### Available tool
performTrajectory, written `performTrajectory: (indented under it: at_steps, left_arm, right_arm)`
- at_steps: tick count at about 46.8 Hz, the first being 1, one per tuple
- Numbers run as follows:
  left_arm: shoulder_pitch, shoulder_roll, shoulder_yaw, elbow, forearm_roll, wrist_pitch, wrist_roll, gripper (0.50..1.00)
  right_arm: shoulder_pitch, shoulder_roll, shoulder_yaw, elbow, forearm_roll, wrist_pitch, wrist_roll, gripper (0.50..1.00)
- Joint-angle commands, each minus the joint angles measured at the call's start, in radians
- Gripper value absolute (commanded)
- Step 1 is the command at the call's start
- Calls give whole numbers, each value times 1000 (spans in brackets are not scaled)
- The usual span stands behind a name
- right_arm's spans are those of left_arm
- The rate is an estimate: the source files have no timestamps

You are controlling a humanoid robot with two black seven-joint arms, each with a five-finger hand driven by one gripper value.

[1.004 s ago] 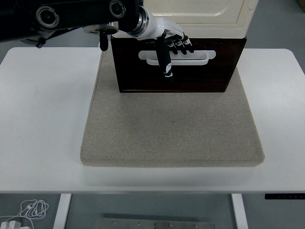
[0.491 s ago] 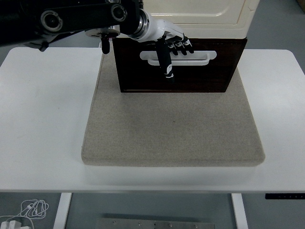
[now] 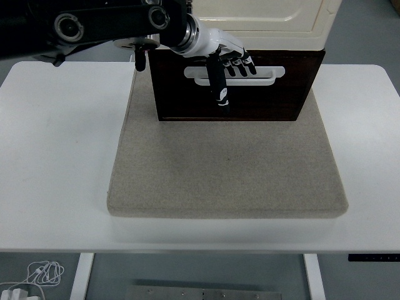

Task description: Open the drawer under the combination cabinet

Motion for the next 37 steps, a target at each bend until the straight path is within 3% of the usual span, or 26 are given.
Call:
performTrajectory:
  at_steps: [1,37]
  left_arm:
    - [-8,1,-3,-5,-1,-2,-1,1000]
    - [8,2,-3,3,-1,1,-1,1000]
  right_arm:
    - [0,0,1,0,0,0,0,928]
    - [0,0,-1,0,0,0,0,928]
